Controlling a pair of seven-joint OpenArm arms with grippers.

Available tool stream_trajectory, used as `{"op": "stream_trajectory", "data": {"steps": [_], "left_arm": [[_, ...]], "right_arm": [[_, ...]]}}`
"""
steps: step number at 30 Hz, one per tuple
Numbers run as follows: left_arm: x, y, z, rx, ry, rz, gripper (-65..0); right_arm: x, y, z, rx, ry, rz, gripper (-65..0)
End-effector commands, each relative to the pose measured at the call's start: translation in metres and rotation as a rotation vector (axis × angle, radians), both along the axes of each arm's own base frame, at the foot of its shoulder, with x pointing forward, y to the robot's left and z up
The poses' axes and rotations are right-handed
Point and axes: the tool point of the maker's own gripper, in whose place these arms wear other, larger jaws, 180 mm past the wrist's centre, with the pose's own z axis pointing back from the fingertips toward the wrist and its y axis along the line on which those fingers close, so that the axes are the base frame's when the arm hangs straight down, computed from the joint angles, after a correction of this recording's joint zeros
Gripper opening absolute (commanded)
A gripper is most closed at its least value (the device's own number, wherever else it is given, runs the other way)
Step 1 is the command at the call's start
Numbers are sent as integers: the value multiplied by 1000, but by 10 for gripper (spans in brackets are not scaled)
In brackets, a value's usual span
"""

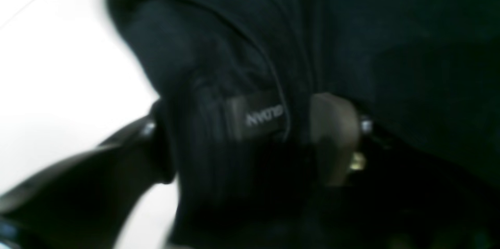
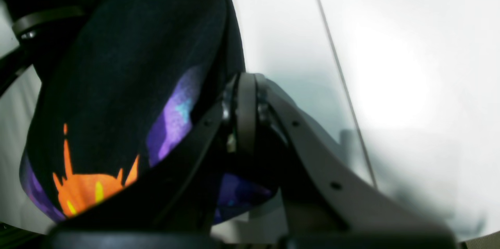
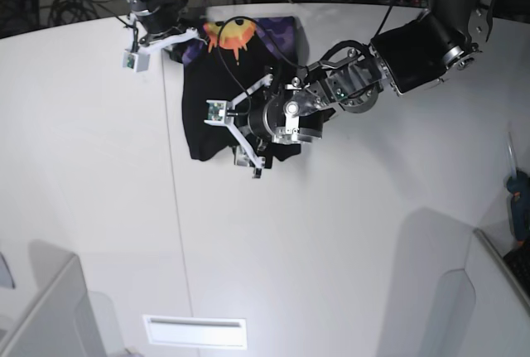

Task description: Fold the T-shirt properly

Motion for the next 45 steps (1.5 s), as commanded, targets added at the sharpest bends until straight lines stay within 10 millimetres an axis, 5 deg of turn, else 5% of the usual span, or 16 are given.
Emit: {"op": "stream_trajectory", "data": {"steps": [1,6,12,14,17,19,20,26,29,38,45], "left_arm": [[8,-5,12,-23,-26,-5,-92],[37,-1,45,-132,-63,108,-72],[63,14,116,-344,-170,254,-84],[60,19,129,-413,-161,289,-166],[51,29,140,-509,-86,356,-416],[48,49,135,-522,-27,436,-620],[46,56,133,-532,-3,466,-650],[23,112,97,-507,78,619,-650],[-12,117,84,-573,115,547,-650],[-107,121,55,-665,217,491,-650],[-158,148,36,-610,255,599,-650]], "right_arm": [[-12,2,-6,0,51,14,-650],[-11,2,-6,0,50,14,-650],[-13,2,-6,0,54,14,-650],[-14,1,-6,-2,56,11,-650],[-13,-2,-5,-6,52,6,-650],[-13,-3,-5,-9,48,4,-650],[-11,-9,-4,-20,37,-11,-650],[-10,-61,8,-131,-28,-94,-650],[-14,-82,18,-198,-69,-85,-650],[-28,-96,48,-275,-109,-2,-650],[-80,-103,56,-323,-1,135,-650]]}}
